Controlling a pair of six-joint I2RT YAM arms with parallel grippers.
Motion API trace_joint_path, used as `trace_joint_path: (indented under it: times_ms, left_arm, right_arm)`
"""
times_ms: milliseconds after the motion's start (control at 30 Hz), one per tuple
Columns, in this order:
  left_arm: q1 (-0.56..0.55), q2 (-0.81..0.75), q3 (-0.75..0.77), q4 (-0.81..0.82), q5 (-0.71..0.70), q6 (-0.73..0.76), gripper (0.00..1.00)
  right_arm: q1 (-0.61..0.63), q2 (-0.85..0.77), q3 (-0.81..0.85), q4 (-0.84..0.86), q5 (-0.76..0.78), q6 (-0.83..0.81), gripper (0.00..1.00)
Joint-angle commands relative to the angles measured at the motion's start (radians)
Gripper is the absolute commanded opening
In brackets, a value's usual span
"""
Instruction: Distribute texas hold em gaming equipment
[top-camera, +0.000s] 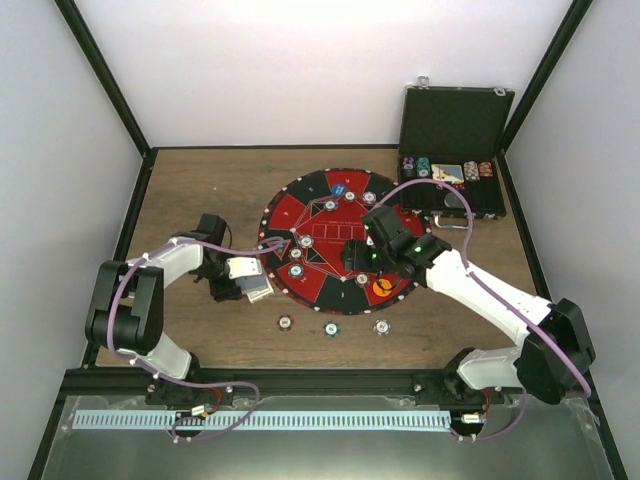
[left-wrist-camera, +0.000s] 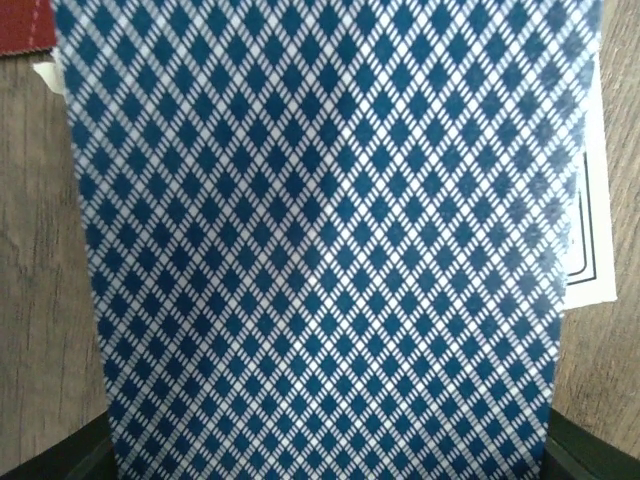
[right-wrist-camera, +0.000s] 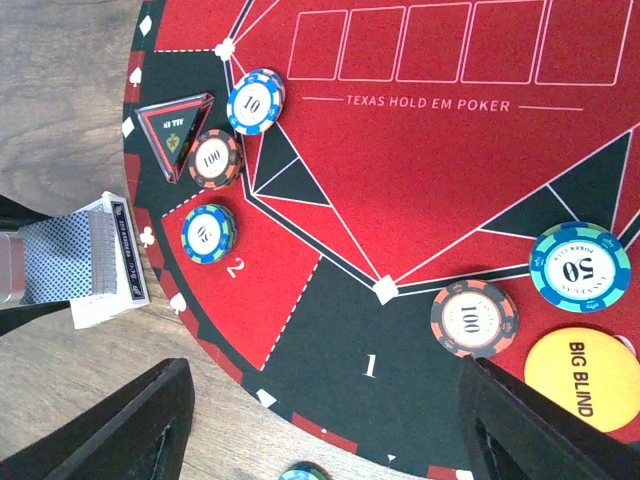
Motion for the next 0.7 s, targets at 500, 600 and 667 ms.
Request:
trace_joint_path:
  times_ms: [500, 600, 667]
  left_arm:
    - [-0.011, 0.026, -0.048, 0.147, -0.069, 0.016, 0.39]
    - [-0.01, -0.005, -0.036, 0.128, -0.058, 0.016, 0.26]
    - [-0.011, -0.028, -0.027, 0.105, -0.05, 0.018, 0.17]
  right_arm:
    - [0.015, -0.002, -0.032, 0.068, -0.073, 0.007, 0.74]
    - [0.015, 0.003, -0.035, 0.085, -0.103, 0.006, 0.74]
    - [0.015, 0.004, -0.039, 0.105, -0.122, 0.006, 0.74]
